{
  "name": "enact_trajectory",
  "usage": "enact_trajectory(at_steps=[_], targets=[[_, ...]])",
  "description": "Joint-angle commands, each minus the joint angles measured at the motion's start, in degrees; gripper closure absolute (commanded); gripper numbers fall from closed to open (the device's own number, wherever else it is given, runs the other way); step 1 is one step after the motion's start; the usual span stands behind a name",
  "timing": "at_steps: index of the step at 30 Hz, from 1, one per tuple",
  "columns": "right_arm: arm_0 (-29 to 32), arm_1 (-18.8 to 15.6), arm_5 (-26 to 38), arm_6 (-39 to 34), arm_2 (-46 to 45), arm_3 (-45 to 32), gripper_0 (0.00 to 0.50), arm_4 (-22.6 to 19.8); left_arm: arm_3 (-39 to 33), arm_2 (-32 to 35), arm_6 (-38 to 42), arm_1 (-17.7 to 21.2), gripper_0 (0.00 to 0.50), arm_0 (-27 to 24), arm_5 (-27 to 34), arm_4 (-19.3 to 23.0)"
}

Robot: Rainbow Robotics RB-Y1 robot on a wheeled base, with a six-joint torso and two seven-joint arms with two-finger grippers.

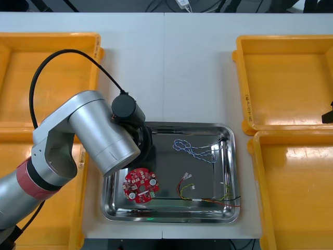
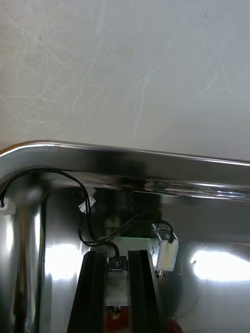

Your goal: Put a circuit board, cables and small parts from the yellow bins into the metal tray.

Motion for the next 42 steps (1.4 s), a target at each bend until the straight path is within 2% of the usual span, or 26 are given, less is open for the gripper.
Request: enact_trajectory(at_steps=[1, 8, 9, 10, 11, 12, 13, 31, 42], targets=[[0.7, -2.6, 0.3, 2.5, -2.1, -1.6, 0.000, 0.5, -1.9, -1.3, -0.3, -0.6, 0.500, 0.9, -1.0, -0.8], [1.4, -2.6, 0.7, 2.2, -2.1, -1.6, 0.000, 0.6, -1.8, -1.3, -0.3, -0.3, 0.496, 0.9, -1.4, -0.9], [1.3, -2.6, 0.9, 2.1, -2.1, -1.7, 0.000, 0.7, -1.8, -1.3, -0.3, -0.3, 0.452, 0.9, -1.5, -0.9], [1.4, -2.7, 1.3, 2.1, -2.1, -1.7, 0.000, 0.8, -1.8, -1.3, -0.3, -0.2, 0.250, 0.9, -1.8, -0.9], [1.4, -2.6, 1.5, 2.1, -2.1, -1.6, 0.000, 0.8, -1.8, -1.3, -0.3, -0.1, 0.176, 0.8, -2.0, -1.0], [1.4, -2.6, 1.8, 2.4, -2.2, -1.6, 0.000, 0.9, -1.8, -1.3, -0.3, -0.1, 0.060, 0.9, -2.2, -1.0], [1.4, -2.6, 1.8, 2.4, -2.2, -1.6, 0.000, 0.9, -1.8, -1.3, -0.3, 0.1, 0.000, 0.8, -2.3, -1.1], [1.4, -2.6, 1.8, 2.4, -2.2, -1.6, 0.000, 0.9, -1.9, -1.3, 0.2, 1.9, 0.000, 0.3, -3.7, -0.5], [1.4, -2.6, 1.8, 2.4, -2.2, -1.6, 0.000, 0.9, -1.9, 5.5, -1.4, 5.6, 0.000, -4.3, -3.7, 9.4]])
